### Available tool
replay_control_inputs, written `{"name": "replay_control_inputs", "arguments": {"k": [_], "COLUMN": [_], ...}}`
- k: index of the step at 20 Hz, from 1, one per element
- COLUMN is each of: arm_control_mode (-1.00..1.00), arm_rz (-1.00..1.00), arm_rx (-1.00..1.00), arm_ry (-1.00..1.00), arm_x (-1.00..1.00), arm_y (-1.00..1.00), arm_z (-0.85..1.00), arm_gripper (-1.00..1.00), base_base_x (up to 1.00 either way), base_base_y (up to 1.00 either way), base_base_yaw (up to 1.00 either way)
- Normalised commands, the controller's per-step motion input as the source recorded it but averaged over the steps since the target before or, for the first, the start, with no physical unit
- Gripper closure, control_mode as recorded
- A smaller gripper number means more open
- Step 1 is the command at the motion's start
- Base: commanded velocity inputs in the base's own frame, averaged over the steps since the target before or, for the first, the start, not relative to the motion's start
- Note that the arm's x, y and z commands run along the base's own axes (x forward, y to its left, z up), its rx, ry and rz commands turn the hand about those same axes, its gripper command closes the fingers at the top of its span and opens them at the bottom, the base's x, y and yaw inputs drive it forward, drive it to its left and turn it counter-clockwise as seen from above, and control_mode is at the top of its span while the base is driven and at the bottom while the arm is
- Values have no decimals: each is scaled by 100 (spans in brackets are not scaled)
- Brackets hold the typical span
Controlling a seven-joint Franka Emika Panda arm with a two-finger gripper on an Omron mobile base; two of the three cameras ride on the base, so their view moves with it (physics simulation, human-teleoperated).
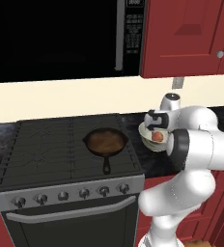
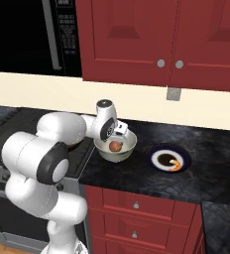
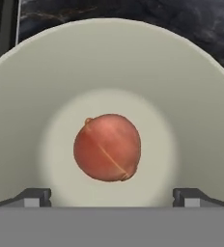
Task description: Place the shrimp on the plate and place the onion on the same plate.
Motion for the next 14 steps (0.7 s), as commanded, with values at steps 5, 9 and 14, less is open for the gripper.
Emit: {"name": "replay_control_inputs", "arguments": {"k": [5, 9, 14], "arm_control_mode": [-100, -100, -100], "arm_rz": [0, 0, 0], "arm_rx": [0, 0, 0], "arm_ry": [1, 0, -7], "arm_x": [6, 8, 11], "arm_y": [0, 0, 0], "arm_z": [-23, -27, -26], "arm_gripper": [-100, -100, -100], "base_base_x": [0, 0, 0], "base_base_y": [0, 0, 0], "base_base_yaw": [0, 0, 0]}}
